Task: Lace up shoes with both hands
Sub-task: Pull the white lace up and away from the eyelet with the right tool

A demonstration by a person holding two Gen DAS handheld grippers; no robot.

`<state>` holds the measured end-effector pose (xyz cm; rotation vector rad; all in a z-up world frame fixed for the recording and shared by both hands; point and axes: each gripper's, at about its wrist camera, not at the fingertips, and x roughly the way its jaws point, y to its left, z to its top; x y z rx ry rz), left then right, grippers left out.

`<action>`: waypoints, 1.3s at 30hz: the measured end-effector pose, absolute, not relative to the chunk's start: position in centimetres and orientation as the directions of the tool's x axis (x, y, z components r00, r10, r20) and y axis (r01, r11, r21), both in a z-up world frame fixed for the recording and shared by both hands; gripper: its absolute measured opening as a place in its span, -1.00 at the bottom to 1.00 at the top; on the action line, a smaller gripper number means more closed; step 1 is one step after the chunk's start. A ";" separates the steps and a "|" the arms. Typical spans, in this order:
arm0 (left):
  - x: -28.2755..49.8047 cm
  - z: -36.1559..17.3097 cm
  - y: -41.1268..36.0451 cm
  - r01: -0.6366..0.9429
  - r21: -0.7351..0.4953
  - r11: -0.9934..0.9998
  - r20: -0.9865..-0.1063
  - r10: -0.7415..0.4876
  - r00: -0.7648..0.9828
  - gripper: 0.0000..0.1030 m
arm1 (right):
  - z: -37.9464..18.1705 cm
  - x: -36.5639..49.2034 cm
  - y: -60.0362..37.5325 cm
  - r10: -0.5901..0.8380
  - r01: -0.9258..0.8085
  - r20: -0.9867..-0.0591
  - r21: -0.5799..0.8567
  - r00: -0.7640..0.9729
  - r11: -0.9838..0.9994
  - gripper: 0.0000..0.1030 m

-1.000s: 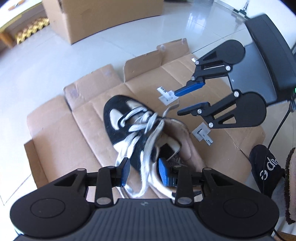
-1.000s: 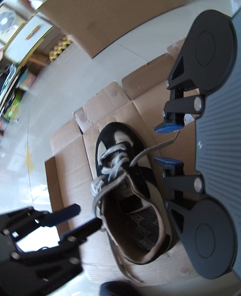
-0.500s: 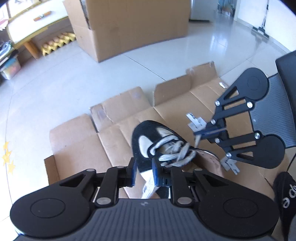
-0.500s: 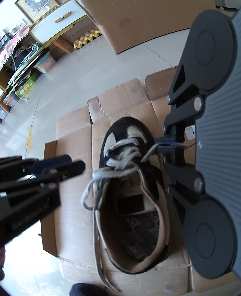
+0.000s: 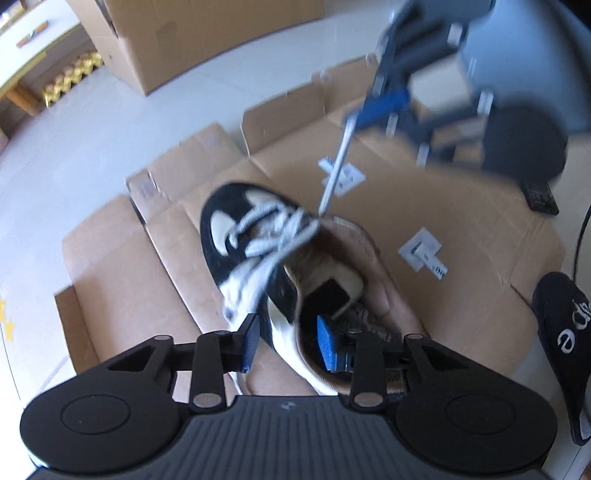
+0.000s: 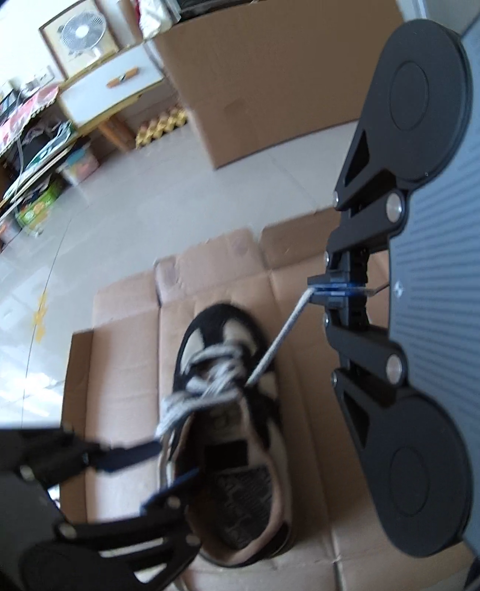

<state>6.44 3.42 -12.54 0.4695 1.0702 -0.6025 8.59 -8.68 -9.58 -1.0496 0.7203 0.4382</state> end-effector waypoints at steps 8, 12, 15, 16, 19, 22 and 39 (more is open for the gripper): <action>6.7 -14.0 3.7 0.652 0.035 0.757 -0.922 -0.228 0.314 -0.39 | -7.1 7.9 -11.8 -0.121 -0.575 -0.678 -0.693 0.725 0.436 -1.00; 6.7 -14.2 3.6 0.637 0.022 0.770 -0.918 -0.237 0.319 -0.40 | -6.1 8.1 -12.7 -0.194 -0.510 -0.629 -0.744 0.753 0.432 -1.00; 6.5 -14.2 3.5 0.636 0.029 0.771 -0.916 -0.234 0.326 -0.41 | -5.7 8.6 -13.4 -0.229 -0.481 -0.610 -0.761 0.759 0.435 -1.00; 6.4 -14.2 3.5 0.638 0.035 0.769 -0.915 -0.233 0.330 -0.41 | -5.7 8.7 -13.5 -0.241 -0.470 -0.600 -0.771 0.763 0.430 -1.00; 6.5 -14.4 3.7 0.632 0.031 0.775 -0.918 -0.229 0.325 -0.41 | -5.0 9.7 -14.7 -0.296 -0.417 -0.565 -0.797 0.770 0.436 -1.00; 6.8 -14.4 3.8 0.624 0.016 0.781 -0.921 -0.232 0.313 -0.41 | -4.1 10.6 -16.0 -0.346 -0.367 -0.526 -0.825 0.777 0.430 -1.00; 6.9 -14.9 3.6 0.616 0.014 0.788 -0.926 -0.222 0.305 -0.41 | -2.7 12.0 -19.9 -0.506 -0.245 -0.399 -0.907 0.765 0.344 -1.00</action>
